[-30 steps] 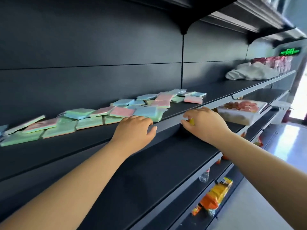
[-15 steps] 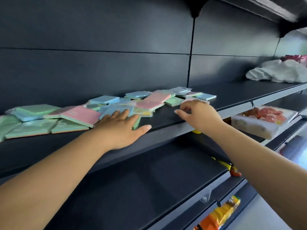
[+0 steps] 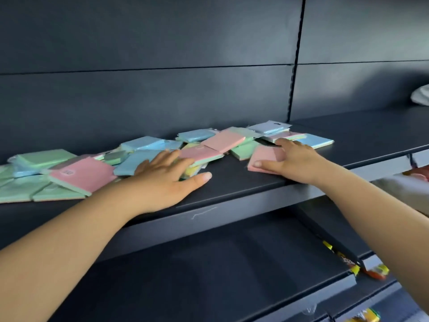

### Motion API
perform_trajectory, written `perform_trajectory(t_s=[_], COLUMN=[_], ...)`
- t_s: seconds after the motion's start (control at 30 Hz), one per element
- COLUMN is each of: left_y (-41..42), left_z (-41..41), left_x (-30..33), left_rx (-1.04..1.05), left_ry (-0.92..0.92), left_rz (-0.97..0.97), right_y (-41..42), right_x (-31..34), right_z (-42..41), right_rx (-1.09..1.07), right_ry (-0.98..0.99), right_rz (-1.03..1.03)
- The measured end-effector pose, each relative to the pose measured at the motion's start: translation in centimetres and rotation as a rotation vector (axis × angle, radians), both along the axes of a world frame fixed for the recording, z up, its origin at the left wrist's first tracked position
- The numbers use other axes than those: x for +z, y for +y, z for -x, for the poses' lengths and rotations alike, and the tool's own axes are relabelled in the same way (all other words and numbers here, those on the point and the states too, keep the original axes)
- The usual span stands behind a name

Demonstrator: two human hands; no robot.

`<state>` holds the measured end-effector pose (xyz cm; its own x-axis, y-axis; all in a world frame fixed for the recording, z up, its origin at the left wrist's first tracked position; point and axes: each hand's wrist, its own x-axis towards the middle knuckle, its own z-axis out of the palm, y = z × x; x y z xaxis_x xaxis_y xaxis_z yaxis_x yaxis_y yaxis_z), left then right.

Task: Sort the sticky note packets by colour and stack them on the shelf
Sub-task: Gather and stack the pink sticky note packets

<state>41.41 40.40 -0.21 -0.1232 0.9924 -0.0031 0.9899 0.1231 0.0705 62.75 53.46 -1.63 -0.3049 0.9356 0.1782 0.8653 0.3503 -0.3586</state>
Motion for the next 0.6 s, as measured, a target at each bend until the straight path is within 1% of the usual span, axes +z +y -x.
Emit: perform_trajectory(t_s=[0.1, 0.2, 0.3, 0.47, 0.53, 0.6], left_y=[2.4, 6.1, 10.4, 15.1, 15.9, 16.0], left_z=[-1.7, -2.4, -2.2, -2.2, -2.5, -3.0], left_x=[0.5, 1.3, 2.0, 1.8, 1.5, 1.5], left_rx=[0.012, 0.061, 0.144, 0.333, 0.345, 0.313], left_ry=[-0.120, -0.249, -0.231, -0.357, -0.346, -0.328], left_rz=[-0.020, -0.049, -0.091, -0.065, -0.076, -0.131], right_y=[1.2, 2.8, 4.6, 7.3, 8.0, 8.7], right_x=[0.0, 0.7, 1.7, 2.1, 1.8, 1.6], right_z=[-0.2, -1.6, -3.4, -5.4, -6.1, -6.5], right_rx=[0.059, 0.127, 0.185, 0.323, 0.419, 0.488], right_ry=[0.002, 0.027, 0.038, 0.166, 0.279, 0.363], right_rz=[-0.143, -0.217, -0.240, -0.219, -0.141, -0.060])
